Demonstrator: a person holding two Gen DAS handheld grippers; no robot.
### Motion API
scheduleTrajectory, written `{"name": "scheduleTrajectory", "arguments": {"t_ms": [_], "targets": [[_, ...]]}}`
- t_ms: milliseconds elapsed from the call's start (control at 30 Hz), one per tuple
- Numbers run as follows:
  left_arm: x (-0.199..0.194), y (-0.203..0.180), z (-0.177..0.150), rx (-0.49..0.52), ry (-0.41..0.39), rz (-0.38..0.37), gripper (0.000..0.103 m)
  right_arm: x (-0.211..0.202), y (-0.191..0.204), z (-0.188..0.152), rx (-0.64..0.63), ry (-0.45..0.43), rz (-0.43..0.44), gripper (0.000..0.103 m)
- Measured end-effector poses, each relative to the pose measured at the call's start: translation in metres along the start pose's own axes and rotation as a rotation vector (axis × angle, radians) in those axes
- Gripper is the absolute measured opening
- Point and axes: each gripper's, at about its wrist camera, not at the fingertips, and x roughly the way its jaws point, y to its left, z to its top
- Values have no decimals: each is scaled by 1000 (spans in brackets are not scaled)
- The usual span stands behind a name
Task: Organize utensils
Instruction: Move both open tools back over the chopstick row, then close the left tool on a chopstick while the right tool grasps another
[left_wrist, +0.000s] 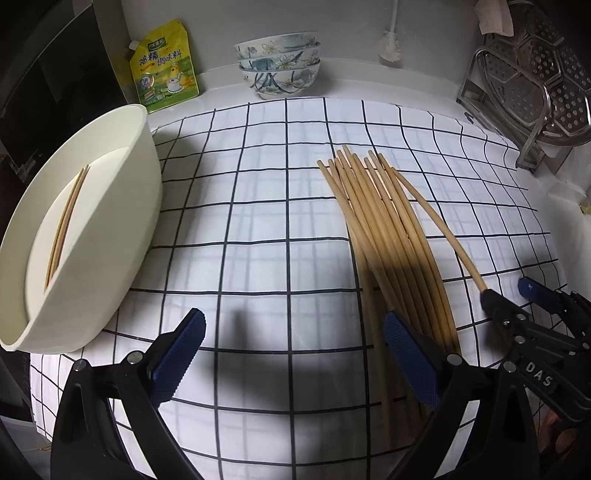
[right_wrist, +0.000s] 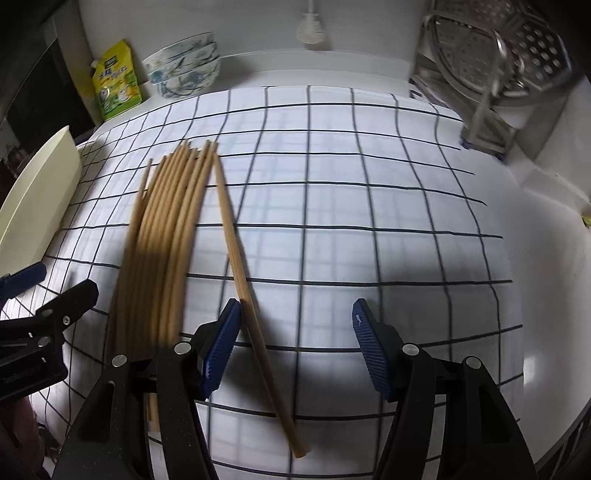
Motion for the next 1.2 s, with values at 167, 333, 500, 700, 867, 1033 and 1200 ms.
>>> {"name": "scheduleTrajectory", "arguments": {"t_ms": [167, 333, 500, 700, 867, 1033, 1200], "targets": [[7, -5, -3, 3, 6, 6, 96, -2, -3, -1, -7, 0, 11, 60], [15, -8, -5, 12, 18, 20, 96, -4, -5, -1, 9, -7, 27, 60], [20, -8, -5, 13, 6, 53, 97, -5, -7, -3, 11, -8, 25, 60], [18, 4, -6, -5, 1, 93, 96, -4, -1, -2, -8, -9, 37, 60], [23, 6, -1, -32, 7, 69, 96, 0, 4, 1, -33, -14, 27, 60], [29, 3, 8, -52, 3, 50, 96, 3, 5, 3, -53, -29, 15, 60], [29, -3, 13, -35, -10, 37, 80, 6, 14, 5, -110, -51, 20, 43]]}}
